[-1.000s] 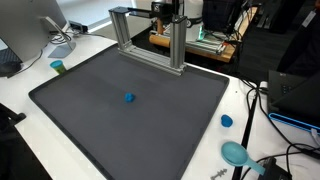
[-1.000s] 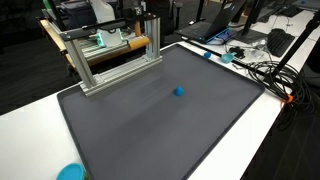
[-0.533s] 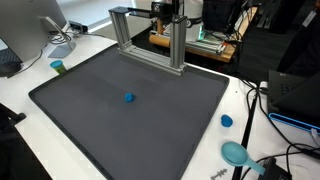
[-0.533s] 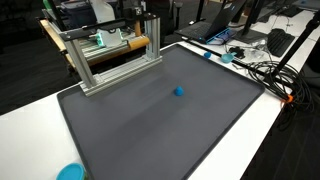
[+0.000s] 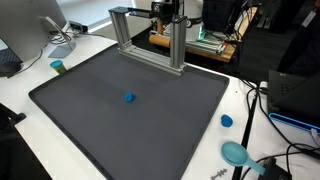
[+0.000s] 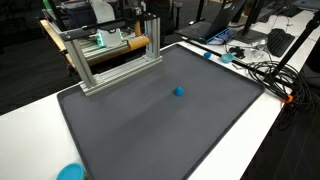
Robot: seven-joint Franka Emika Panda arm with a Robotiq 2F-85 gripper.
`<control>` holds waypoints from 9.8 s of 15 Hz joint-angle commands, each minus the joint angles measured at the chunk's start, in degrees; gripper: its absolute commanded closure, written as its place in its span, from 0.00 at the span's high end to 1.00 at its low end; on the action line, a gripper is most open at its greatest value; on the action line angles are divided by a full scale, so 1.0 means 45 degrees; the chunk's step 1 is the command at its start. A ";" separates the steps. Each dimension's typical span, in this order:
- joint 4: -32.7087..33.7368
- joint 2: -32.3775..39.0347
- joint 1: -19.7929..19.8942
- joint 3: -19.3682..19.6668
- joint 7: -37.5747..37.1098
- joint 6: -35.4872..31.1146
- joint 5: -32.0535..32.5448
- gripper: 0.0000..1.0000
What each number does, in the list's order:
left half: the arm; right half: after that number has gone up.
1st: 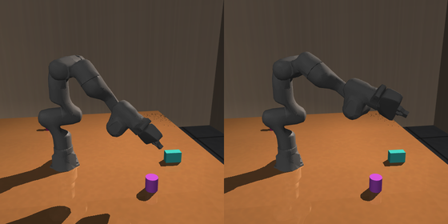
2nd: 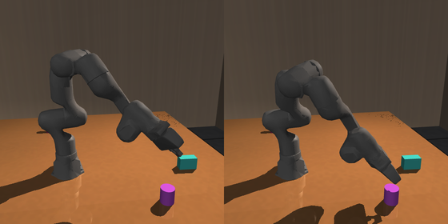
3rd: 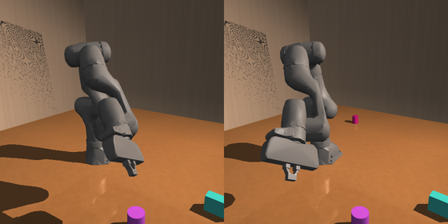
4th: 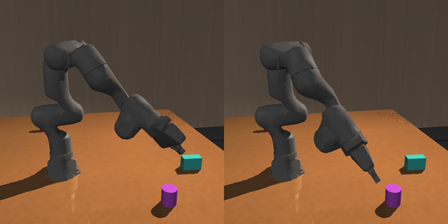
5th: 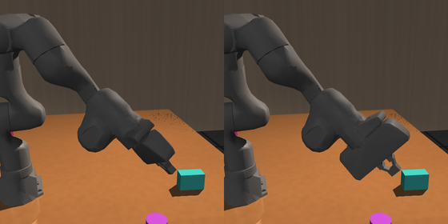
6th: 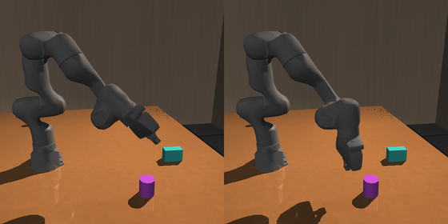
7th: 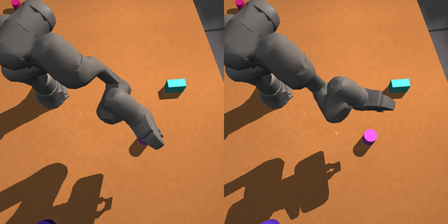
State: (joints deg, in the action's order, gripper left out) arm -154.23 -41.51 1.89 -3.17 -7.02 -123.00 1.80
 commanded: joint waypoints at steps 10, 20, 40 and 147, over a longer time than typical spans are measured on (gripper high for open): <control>-0.0294 0.0189 -0.0290 0.0355 0.0691 0.0085 -0.0169 0.91; -0.0476 0.0480 -0.0447 0.0295 0.0886 0.0047 -0.0093 0.64; -0.0040 0.0982 -0.0738 0.0430 0.2916 0.0836 0.0368 0.51; 1.0739 0.9956 -0.0310 -0.0481 -0.2195 0.2403 0.1712 0.47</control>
State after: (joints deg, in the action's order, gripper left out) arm -105.94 3.35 2.54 -7.42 -17.00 -112.24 9.64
